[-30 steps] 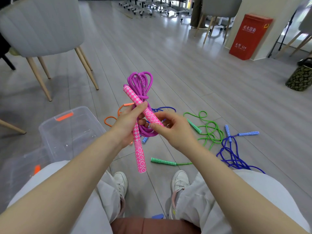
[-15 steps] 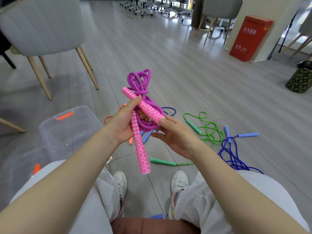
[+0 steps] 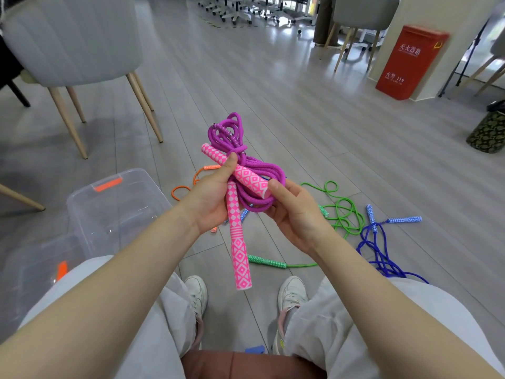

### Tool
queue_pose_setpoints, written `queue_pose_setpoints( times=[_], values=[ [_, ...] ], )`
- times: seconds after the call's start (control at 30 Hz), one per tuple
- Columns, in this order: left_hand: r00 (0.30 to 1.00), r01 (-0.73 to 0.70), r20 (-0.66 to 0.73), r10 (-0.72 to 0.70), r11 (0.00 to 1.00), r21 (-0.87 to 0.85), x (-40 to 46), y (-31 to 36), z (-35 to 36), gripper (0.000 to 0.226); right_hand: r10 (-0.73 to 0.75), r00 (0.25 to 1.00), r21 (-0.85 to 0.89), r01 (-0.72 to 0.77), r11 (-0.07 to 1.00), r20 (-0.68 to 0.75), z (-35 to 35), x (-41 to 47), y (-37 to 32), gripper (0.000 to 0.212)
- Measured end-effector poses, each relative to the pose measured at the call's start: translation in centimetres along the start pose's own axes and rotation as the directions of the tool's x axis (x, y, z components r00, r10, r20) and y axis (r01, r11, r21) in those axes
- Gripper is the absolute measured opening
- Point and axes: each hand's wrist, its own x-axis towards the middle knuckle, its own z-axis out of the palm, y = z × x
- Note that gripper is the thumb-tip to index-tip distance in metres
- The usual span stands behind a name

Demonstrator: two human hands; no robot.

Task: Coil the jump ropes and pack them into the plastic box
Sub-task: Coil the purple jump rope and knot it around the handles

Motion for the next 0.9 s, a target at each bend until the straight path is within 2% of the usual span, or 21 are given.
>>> queue_pose_setpoints(
  times=[0.07,0.17,0.33,0.47,0.57,0.67,0.73,0.77,0.83,0.87,0.9],
  values=[
    [0.999,-0.034,-0.024,0.034,0.999,0.006,0.0,-0.1,0.1,0.052,0.002,0.999,-0.037,0.0,0.999,0.037,0.2,-0.1,-0.1,0.046],
    [0.998,-0.053,-0.043,0.053,0.999,0.012,-0.1,-0.2,0.2,0.053,-0.03,0.998,-0.093,0.035,0.995,0.055,0.3,-0.3,-0.1,0.037],
    [0.996,-0.052,-0.067,0.052,0.999,0.013,-0.1,-0.1,0.3,0.061,-0.081,0.994,-0.191,0.067,0.979,-0.067,0.5,-0.2,0.0,0.036],
    [0.986,-0.098,-0.131,0.102,0.994,0.041,0.3,-0.3,0.3,0.052,-0.065,0.987,-0.228,0.03,0.973,-0.145,0.5,0.1,0.2,0.028],
    [0.973,-0.145,-0.16,0.168,0.979,0.144,0.6,-0.4,-0.1,0.035,-0.034,0.976,-0.304,-0.034,0.952,-0.214,0.0,0.3,0.2,0.027],
    [0.968,-0.173,-0.115,0.224,0.924,0.342,0.8,-1.0,-0.5,0.018,-0.042,0.958,-0.432,-0.089,0.897,-0.284,-0.6,0.4,0.5,0.021],
    [0.97,-0.176,-0.075,0.23,0.885,0.431,0.8,-1.4,-0.6,0.024,-0.067,0.942,-0.587,-0.149,0.796,-0.33,-0.7,0.3,0.7,0.023],
    [0.972,-0.174,-0.066,0.227,0.875,0.452,0.7,-1.5,-0.6,0.03,-0.111,0.937,-0.706,-0.168,0.688,-0.33,-0.9,0.1,0.8,0.025],
    [0.968,-0.19,-0.054,0.247,0.854,0.485,0.6,-1.7,-0.6,0.034,-0.22,0.942,-0.906,-0.153,0.395,-0.255,-1.1,-0.1,1.1,0.028],
    [0.964,-0.204,-0.05,0.263,0.843,0.498,0.5,-1.9,-0.5,0.034,-0.261,0.943,-0.949,-0.129,0.289,-0.207,-1.3,0.0,1.2,0.027],
    [0.96,-0.216,-0.048,0.276,0.837,0.502,0.4,-2.0,-0.4,0.033,-0.28,0.944,-0.962,-0.101,0.253,-0.173,-1.2,-0.1,1.2,0.025]
  ],
)
